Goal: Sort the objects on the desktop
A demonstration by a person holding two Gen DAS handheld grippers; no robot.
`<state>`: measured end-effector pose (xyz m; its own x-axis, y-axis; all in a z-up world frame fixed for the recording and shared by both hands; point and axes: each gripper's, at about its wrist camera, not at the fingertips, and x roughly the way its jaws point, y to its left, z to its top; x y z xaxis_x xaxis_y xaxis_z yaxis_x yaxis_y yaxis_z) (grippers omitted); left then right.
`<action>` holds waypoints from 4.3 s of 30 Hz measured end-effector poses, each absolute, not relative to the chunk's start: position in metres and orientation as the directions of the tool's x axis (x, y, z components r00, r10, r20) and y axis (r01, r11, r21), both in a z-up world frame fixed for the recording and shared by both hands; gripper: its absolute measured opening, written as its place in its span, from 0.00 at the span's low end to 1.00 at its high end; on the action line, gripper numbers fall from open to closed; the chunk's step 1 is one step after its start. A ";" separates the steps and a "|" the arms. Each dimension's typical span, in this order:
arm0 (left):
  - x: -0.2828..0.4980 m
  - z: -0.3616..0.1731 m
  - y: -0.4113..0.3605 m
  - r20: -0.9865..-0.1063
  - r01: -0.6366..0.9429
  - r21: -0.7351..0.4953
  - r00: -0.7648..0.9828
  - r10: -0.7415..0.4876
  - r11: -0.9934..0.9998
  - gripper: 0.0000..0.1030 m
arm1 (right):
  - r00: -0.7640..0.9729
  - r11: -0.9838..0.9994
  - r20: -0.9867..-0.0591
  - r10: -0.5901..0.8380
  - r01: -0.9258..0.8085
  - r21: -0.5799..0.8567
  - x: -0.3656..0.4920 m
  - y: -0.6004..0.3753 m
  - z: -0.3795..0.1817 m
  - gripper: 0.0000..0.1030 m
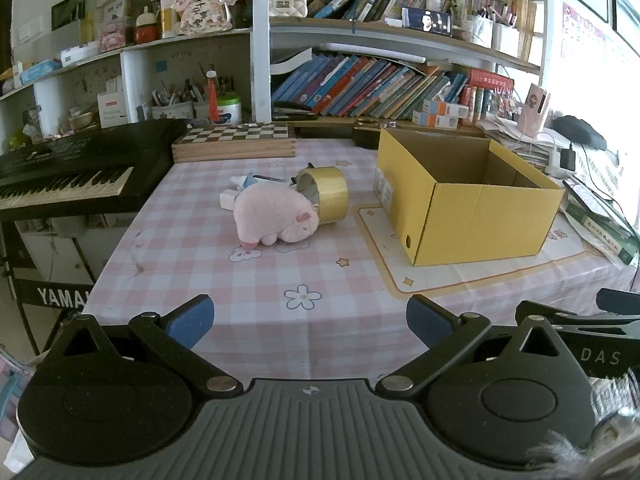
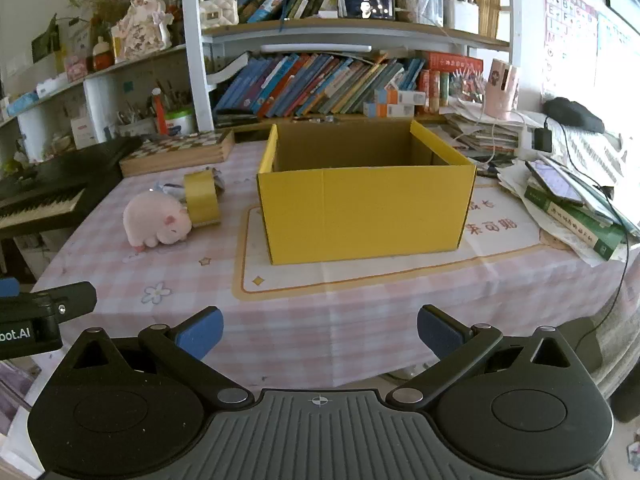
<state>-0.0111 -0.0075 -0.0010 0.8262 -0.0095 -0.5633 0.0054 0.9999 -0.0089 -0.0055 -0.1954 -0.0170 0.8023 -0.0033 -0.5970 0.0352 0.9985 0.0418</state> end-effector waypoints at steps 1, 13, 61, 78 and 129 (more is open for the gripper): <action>-0.011 -0.001 -0.008 -0.564 0.005 -0.010 0.826 -0.010 1.000 1.00 | 0.801 0.999 -0.598 -0.002 0.034 0.041 -0.005 -0.195 -0.017 1.00; -0.008 -0.005 -0.001 -0.578 -0.003 -0.015 0.816 -0.006 1.000 1.00 | 0.796 0.999 -0.605 0.021 0.006 0.043 -0.004 -0.192 -0.018 1.00; 0.011 -0.002 0.040 -0.566 -0.075 -0.022 0.823 0.049 0.997 1.00 | 0.797 0.990 -0.591 0.127 -0.137 0.028 0.022 -0.140 -0.011 0.92; 0.035 -0.008 0.069 -0.574 -0.142 -0.061 0.815 0.082 0.988 1.00 | 0.788 0.971 -0.581 0.204 -0.237 0.020 0.064 -0.110 -0.012 0.86; 0.270 -0.080 0.073 -0.684 0.146 -0.190 0.689 -0.237 0.971 0.92 | 0.538 0.923 -0.782 0.314 -0.367 0.118 0.304 -0.067 -0.044 0.81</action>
